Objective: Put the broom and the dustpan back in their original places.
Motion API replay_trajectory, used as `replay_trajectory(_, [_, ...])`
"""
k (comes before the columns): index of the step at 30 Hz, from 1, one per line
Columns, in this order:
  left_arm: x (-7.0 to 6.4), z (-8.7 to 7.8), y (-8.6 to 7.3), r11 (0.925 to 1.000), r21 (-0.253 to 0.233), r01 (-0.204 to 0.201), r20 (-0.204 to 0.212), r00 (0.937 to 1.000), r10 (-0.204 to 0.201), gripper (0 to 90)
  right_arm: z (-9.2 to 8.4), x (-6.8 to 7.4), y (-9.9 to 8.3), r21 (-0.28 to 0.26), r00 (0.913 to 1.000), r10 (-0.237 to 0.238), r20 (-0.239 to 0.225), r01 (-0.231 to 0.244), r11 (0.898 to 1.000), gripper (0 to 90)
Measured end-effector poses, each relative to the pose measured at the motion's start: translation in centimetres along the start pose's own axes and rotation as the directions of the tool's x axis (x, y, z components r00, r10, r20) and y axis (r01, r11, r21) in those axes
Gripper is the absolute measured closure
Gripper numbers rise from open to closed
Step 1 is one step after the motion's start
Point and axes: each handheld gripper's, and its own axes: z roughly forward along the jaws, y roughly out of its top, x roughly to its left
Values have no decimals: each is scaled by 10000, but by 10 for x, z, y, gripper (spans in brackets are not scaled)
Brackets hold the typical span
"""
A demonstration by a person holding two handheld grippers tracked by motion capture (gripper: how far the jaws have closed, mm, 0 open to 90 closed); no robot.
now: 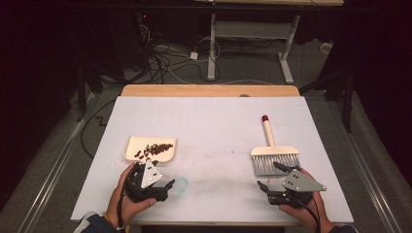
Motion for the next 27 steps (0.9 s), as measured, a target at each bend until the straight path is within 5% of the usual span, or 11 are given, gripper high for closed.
replay_trajectory(27, [-3, 0, 0, 9999, 165, -13, -14, 10000, 13, 184, -4, -3, 4, -119, 9996, -77, 258, 80, 9999, 213])
